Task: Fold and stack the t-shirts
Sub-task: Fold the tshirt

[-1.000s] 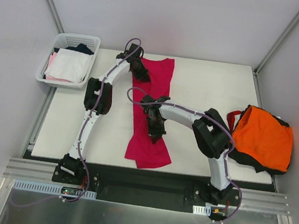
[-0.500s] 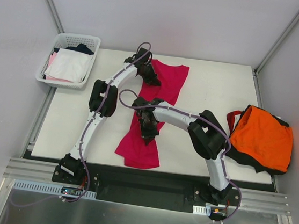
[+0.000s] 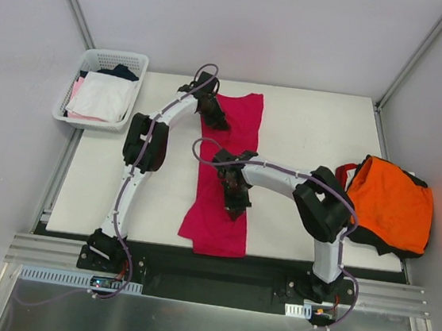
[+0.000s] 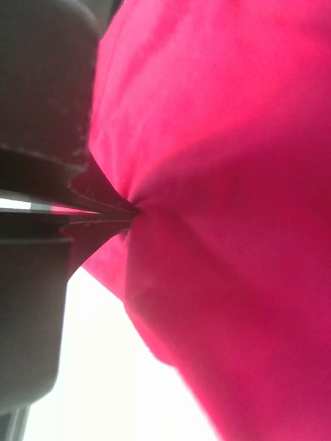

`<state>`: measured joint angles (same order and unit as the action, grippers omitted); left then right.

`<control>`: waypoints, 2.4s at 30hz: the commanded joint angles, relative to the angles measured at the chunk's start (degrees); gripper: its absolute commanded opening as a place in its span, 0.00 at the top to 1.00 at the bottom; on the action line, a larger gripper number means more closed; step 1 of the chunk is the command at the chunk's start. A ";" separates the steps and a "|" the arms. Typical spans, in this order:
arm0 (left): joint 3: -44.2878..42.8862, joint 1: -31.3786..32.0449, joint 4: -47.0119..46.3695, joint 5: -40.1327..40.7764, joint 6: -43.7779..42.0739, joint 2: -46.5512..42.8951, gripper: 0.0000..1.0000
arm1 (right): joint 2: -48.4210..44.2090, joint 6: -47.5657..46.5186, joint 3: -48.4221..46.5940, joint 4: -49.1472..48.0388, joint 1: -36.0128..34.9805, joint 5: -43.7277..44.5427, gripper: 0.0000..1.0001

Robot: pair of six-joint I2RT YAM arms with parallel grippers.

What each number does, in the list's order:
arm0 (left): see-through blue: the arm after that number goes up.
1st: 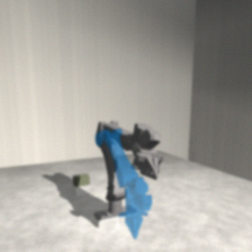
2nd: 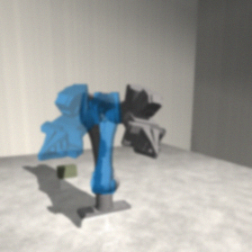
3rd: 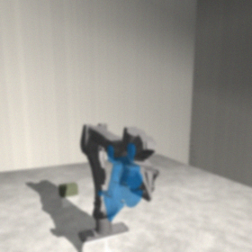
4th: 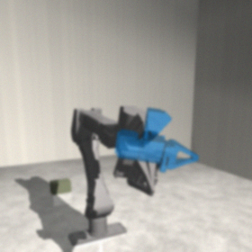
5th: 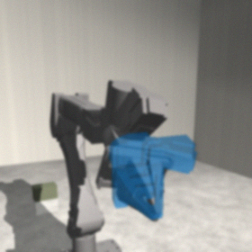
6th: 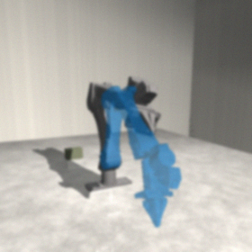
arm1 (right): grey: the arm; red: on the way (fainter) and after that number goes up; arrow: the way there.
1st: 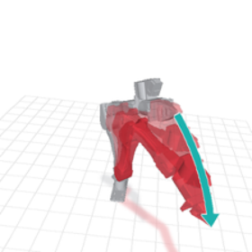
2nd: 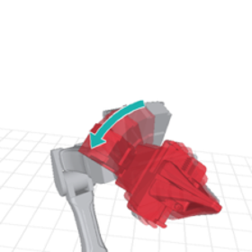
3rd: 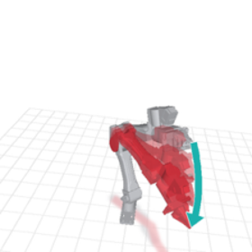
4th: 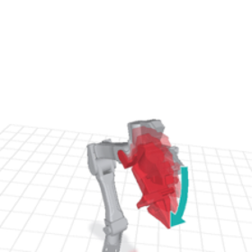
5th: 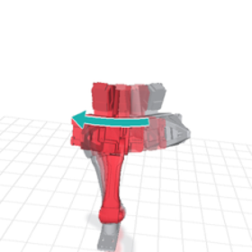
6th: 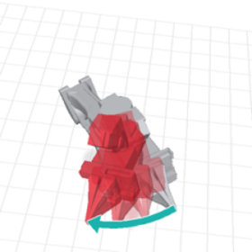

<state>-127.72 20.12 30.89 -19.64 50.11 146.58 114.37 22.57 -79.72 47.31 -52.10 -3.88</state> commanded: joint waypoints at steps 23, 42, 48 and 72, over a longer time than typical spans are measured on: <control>-8.06 -2.19 4.70 2.67 -6.25 4.51 0.84 | -6.17 0.11 -4.89 8.75 1.64 9.93 0.94; 7.45 -0.53 4.52 1.88 -10.28 -23.43 0.79 | -10.03 -11.66 -12.31 13.78 13.95 5.47 0.38; 36.46 5.18 4.96 5.13 -16.53 -39.69 0.79 | -16.98 -9.48 2.87 9.47 14.92 1.69 0.35; 76.31 29.52 4.61 28.42 8.93 -59.66 0.85 | -36.14 -4.55 32.51 -9.77 16.15 -1.13 0.36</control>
<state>-51.75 44.12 35.20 3.62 49.58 86.26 81.87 14.79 -50.02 44.05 -36.34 -4.73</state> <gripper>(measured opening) 0.148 0.640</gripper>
